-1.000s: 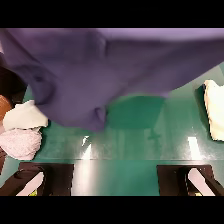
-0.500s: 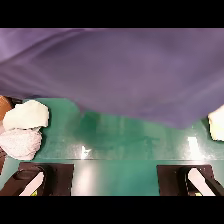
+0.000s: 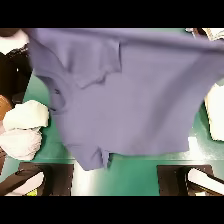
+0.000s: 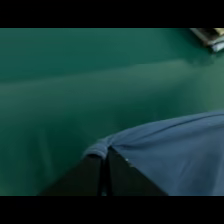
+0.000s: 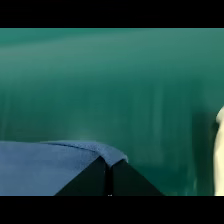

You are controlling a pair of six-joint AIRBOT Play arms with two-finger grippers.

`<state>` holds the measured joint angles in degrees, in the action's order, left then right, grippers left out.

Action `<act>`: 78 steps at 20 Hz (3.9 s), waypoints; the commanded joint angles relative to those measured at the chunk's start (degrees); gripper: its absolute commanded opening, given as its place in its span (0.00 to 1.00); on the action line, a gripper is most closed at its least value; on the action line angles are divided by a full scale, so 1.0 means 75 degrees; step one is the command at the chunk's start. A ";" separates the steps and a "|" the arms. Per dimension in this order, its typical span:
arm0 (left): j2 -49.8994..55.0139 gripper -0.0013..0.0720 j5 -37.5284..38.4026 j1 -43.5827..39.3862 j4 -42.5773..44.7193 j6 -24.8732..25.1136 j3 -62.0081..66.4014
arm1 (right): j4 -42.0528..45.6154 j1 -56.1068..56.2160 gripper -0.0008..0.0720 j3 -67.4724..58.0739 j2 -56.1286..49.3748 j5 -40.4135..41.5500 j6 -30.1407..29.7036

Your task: Fold the shirts.

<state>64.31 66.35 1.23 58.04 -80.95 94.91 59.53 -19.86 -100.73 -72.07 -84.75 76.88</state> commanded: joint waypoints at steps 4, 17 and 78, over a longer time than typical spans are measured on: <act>0.3372 0.05 -0.0903 0.0006 -0.0023 0.0219 -0.0647 | 0.0463 0.1230 0.03 0.0490 -0.2821 0.0889 0.0029; 0.3870 0.05 0.0009 0.0009 0.1326 0.1597 -0.0752 | 0.0886 0.2014 0.03 -0.0154 -0.4028 0.0213 0.0006; -0.1227 0.05 -0.0280 0.0443 -0.1909 0.1204 -0.9419 | 0.0414 0.0023 0.44 0.8635 0.0015 0.1673 -0.0117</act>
<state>55.18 63.44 4.49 43.68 -71.94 24.21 61.89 -22.74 -36.42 -70.76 -75.05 76.09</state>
